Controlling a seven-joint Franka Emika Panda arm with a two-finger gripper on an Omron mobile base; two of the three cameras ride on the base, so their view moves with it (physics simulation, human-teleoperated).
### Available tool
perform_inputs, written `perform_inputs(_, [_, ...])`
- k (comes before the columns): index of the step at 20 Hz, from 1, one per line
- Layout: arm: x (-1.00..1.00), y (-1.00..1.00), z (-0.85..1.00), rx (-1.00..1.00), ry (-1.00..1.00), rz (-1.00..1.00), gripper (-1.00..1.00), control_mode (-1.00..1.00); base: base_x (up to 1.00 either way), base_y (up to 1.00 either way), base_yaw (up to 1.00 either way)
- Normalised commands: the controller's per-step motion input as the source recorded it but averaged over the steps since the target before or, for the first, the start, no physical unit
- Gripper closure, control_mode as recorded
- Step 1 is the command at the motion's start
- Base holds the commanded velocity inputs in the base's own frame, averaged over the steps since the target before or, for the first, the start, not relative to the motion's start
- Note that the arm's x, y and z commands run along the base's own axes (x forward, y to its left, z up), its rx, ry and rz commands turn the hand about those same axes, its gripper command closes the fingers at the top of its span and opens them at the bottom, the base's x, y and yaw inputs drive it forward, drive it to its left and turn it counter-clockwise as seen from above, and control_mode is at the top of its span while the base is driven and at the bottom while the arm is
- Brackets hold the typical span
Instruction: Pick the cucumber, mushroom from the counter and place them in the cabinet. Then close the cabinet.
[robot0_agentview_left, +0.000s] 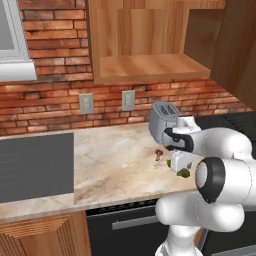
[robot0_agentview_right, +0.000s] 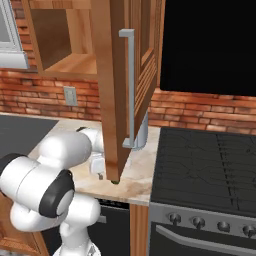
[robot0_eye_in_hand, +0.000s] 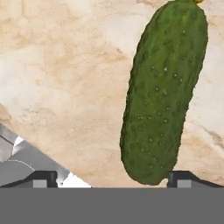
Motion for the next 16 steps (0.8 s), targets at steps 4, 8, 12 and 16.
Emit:
perform_inputs(4, [0.14, 0.0, -0.58, 0.0, 0.0, 0.03, -1.0, -1.0, 0.0, 0.0, 0.0])
perform_inputs(8, [0.25, -0.1, -0.4, 0.06, 0.0, 0.02, -1.0, -1.0, 0.0, 0.0, 0.0])
perform_inputs(12, [0.37, -0.13, -0.28, 0.1, -0.02, 0.05, -1.0, -1.0, 0.0, 0.0, 0.0])
perform_inputs(16, [0.34, 0.0, -0.51, 0.04, -0.01, 0.08, -1.0, -1.0, 0.0, 0.0, 0.0])
